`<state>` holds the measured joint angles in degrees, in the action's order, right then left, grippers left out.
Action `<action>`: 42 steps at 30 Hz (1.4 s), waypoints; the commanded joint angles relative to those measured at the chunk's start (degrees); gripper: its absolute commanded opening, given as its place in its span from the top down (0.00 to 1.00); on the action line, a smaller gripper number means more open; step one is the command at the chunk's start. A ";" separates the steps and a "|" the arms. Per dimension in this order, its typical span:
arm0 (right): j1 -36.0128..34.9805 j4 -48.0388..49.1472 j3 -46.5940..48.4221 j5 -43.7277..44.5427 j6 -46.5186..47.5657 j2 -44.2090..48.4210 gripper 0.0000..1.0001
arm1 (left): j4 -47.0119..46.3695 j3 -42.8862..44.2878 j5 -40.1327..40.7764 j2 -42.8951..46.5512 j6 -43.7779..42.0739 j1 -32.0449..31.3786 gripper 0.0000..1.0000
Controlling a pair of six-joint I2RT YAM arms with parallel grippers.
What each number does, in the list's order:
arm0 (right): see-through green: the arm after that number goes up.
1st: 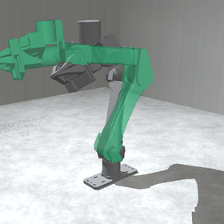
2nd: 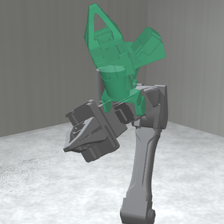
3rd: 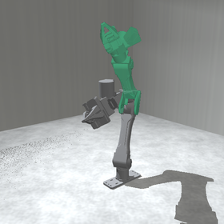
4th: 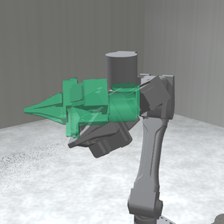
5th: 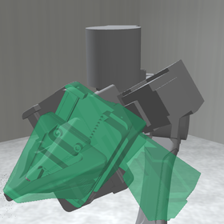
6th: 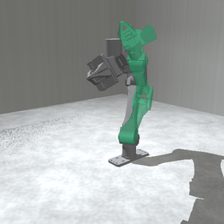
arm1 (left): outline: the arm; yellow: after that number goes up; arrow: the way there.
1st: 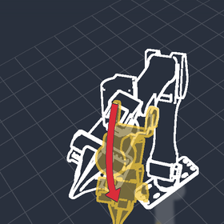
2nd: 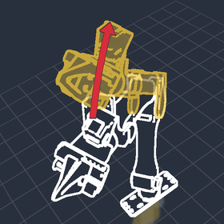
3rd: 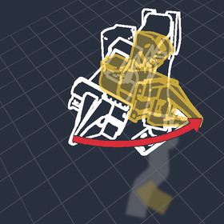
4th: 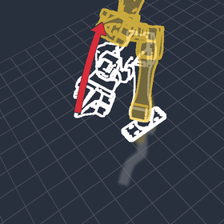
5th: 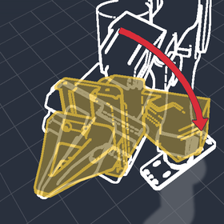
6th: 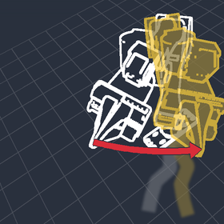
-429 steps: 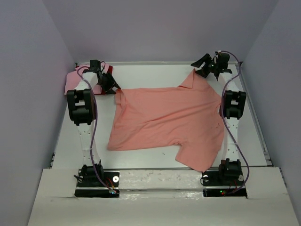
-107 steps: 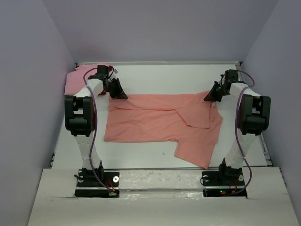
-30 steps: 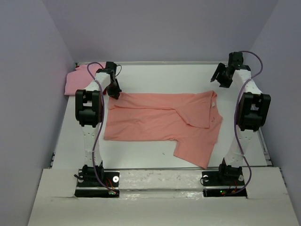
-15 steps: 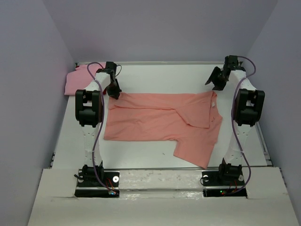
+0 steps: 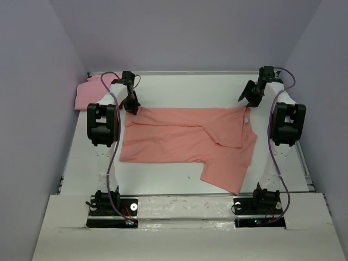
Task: Fold and stack the t-shirts
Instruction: Fold the flattened tshirt in 1/3 of the way
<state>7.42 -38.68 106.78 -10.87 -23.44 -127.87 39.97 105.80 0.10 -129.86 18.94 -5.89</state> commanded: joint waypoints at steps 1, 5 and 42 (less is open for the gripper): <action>-0.13 -0.96 -0.87 1.99 1.64 4.56 0.40 | 4.68 -0.86 2.63 -3.47 -1.19 1.14 0.89; -0.13 -1.05 -1.05 2.52 2.17 4.92 0.40 | 4.86 -0.59 2.54 -3.64 -1.10 1.15 0.89; -0.13 -1.40 5.72 1.47 1.03 -1.41 0.91 | 6.79 1.78 3.24 -4.43 -1.62 1.15 0.89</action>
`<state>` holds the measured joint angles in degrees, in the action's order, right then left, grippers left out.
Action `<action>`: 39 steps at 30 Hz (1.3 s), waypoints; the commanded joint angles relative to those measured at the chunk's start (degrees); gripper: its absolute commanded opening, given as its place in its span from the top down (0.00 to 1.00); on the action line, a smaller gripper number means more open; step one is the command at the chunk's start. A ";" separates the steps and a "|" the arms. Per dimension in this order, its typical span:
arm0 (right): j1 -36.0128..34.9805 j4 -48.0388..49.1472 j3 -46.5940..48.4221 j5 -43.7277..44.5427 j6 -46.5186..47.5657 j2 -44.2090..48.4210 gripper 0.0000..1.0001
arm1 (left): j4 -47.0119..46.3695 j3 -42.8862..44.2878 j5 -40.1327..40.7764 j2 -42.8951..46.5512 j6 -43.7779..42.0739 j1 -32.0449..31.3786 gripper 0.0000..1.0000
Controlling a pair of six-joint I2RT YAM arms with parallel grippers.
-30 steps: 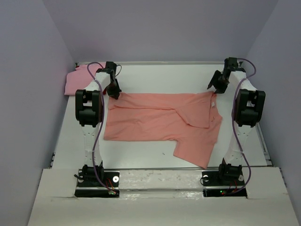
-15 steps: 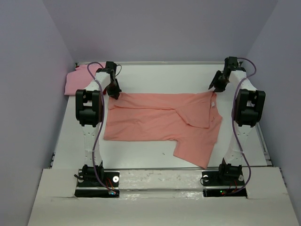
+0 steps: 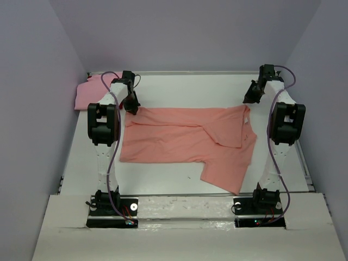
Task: Fold and stack the t-shirts
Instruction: Fold the flattened tshirt in 1/3 of the way
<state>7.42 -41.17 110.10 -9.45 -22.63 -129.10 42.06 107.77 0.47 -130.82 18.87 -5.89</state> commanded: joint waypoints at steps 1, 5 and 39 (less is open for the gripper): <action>-0.13 1.00 2.48 0.14 0.39 -0.19 0.83 | 4.69 -0.10 2.78 -3.47 -1.47 1.14 0.89; -0.13 0.21 2.92 0.40 1.54 0.07 0.53 | 4.87 0.51 2.43 -3.91 -1.30 1.15 0.89; -0.13 -0.40 1.25 1.28 0.92 -1.68 0.95 | 5.84 2.10 2.78 -4.61 -1.38 1.14 0.89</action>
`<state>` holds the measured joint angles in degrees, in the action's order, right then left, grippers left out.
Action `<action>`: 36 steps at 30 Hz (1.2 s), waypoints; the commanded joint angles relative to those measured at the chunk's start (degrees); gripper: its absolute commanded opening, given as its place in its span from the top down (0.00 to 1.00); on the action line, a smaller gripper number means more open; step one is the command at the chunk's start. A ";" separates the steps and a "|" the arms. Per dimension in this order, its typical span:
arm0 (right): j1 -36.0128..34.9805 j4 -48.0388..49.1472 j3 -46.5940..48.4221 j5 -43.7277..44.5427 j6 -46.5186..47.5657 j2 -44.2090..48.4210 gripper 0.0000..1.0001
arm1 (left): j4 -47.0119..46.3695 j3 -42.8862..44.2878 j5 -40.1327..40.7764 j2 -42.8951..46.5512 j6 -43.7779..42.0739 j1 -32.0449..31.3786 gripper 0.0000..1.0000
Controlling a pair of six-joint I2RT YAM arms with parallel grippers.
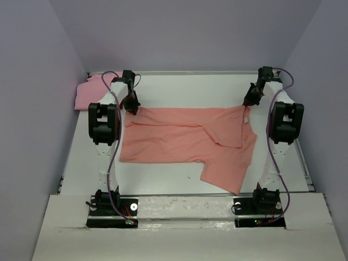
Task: Fold and stack the t-shirts
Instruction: Fold the flattened tshirt in 1/3 of the way
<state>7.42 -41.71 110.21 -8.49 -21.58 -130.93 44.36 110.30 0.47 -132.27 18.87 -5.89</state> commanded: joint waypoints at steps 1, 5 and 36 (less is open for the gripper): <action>-0.13 0.23 1.32 0.49 -0.30 0.07 1.00 | 3.45 -0.44 2.78 -3.17 -1.38 1.23 0.89; -0.13 0.23 1.41 1.46 -0.13 0.41 1.00 | 3.45 -0.44 2.78 -3.17 -1.30 1.15 0.89; -0.13 -0.30 -1.05 17.02 -0.13 2.70 1.00 | 3.54 -0.35 2.87 -3.26 -1.82 1.23 0.89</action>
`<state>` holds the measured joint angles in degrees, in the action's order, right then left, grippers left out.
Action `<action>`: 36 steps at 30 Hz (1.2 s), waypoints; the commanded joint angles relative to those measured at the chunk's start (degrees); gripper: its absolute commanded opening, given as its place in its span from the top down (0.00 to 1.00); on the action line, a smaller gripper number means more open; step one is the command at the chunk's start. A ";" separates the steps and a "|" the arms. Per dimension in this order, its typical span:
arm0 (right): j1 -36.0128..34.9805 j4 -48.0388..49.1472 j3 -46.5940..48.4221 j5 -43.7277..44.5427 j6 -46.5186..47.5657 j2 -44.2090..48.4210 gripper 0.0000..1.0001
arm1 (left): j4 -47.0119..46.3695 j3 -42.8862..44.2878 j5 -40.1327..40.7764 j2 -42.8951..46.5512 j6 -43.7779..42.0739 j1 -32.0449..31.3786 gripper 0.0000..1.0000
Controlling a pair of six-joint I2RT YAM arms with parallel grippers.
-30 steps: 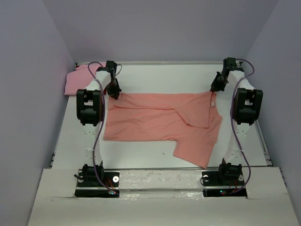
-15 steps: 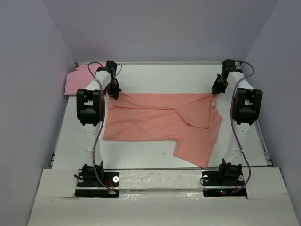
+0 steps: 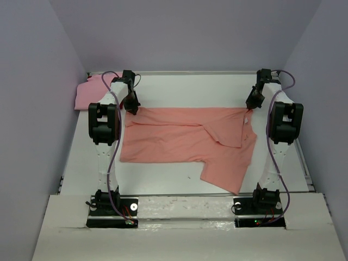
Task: Fold and stack the t-shirts
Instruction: Fold the flattened tshirt in 1/3 of the way
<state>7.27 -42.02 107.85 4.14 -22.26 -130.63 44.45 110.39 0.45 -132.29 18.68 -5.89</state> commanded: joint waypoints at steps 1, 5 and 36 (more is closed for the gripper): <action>0.03 0.01 1.57 4.47 0.64 2.31 1.00 | 3.45 -0.35 2.89 -3.15 -1.63 1.23 0.89; 0.55 0.01 2.45 3.07 0.99 1.61 0.94 | 3.54 -0.26 2.89 -3.33 -1.63 1.14 0.89; 0.55 1.42 -24.87 -10.90 -0.15 31.64 0.25 | -0.41 0.28 -6.60 12.92 -0.31 1.14 0.56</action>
<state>7.51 -40.84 87.46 -2.17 -21.08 -103.53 45.01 111.79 -3.33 -130.85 18.59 -5.02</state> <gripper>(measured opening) 0.749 0.399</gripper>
